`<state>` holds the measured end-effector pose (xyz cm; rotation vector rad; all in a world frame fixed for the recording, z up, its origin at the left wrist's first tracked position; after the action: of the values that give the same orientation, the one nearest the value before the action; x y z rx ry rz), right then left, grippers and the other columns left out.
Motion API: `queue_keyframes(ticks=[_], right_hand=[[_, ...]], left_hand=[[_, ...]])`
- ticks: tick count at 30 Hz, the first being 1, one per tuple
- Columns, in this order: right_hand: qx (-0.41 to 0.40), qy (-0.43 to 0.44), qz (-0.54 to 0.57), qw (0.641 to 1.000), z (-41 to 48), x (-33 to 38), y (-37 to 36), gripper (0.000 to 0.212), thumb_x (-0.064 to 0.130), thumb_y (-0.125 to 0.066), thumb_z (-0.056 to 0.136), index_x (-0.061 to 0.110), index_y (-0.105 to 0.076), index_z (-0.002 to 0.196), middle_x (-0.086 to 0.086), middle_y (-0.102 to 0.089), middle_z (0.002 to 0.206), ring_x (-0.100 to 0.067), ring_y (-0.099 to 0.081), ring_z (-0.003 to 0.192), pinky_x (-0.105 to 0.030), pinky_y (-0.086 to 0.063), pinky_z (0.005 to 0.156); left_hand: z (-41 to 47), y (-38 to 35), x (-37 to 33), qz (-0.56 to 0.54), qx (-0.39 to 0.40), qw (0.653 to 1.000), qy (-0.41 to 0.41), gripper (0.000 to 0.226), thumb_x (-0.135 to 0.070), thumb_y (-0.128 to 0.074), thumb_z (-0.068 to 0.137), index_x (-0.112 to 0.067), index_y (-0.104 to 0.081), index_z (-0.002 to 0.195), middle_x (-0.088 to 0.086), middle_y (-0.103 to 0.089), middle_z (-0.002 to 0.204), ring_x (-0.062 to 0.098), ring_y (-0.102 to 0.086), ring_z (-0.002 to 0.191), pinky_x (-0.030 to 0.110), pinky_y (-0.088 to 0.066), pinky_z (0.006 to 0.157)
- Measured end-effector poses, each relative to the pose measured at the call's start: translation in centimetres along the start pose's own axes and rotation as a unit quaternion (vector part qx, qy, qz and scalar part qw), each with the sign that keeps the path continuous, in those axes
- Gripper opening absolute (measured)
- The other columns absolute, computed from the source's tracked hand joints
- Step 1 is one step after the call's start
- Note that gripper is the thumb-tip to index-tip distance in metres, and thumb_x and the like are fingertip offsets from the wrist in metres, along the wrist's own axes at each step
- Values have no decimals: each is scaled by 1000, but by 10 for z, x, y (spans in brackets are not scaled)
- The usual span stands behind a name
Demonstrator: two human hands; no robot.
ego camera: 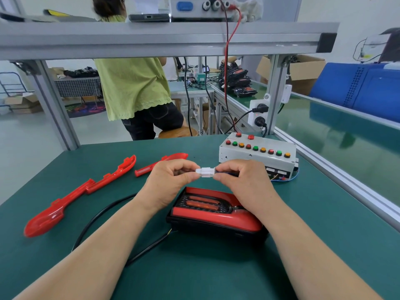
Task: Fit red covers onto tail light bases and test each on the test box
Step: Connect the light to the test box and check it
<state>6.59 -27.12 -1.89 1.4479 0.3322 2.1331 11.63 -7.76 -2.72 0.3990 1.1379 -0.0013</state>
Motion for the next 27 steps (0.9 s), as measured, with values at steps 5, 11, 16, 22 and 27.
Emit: queue_keyframes(ticks=[5, 11, 16, 22, 27], right_hand=[[10, 13, -12, 1000, 0, 0, 1, 5, 24, -78, 82, 27, -79, 85, 13, -68, 69, -2, -57, 63, -15, -42, 59], [17, 17, -15, 1000, 0, 0, 3, 4, 24, -79, 80, 27, -79, 83, 15, -68, 70, -1, -55, 61, -16, -40, 59], [20, 14, -13, 1000, -1, 1, 4, 5, 25, -79, 80, 28, -79, 84, 16, -67, 70, 1, -55, 61, -14, -41, 60], [21, 17, -16, 1000, -1, 2, 4, 6, 25, -79, 81, 28, -80, 85, 12, -68, 67, 1, -55, 62, -12, -40, 59], [22, 18, -19, 999, -1, 2, 5, 6, 26, -79, 81, 28, -80, 86, 10, -68, 68, -1, -56, 62, -13, -41, 59]], left_hand=[[0, -1, 0, -7, 10, 1000, 7, 35, -4, -76, 83, -39, -78, 78, -2, -75, 82, 10, -63, 78, 22, -52, 79], [-2, -4, 0, -28, 9, 999, 20, 25, -1, -75, 83, -26, -76, 80, 1, -74, 81, 13, -62, 78, 26, -51, 80], [-3, -5, -3, -22, 6, 1000, 20, 27, -2, -75, 83, -29, -77, 77, 12, -74, 87, 17, -61, 79, 34, -51, 83], [-3, -4, -2, -25, 9, 999, 20, 27, -2, -75, 83, -28, -77, 77, 6, -74, 82, 16, -62, 79, 37, -51, 84], [-2, -4, -1, -15, 10, 1000, 15, 33, -5, -76, 83, -38, -78, 78, 5, -74, 85, 15, -62, 79, 36, -52, 84]])
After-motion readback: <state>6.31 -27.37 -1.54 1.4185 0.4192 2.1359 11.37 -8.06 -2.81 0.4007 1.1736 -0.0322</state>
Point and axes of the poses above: each hand's wrist, its own z-axis towards the middle knuckle, its own y-axis out of the back of the hand, x = y × z, the point moved 2 cm from there along z, towards the middle knuckle
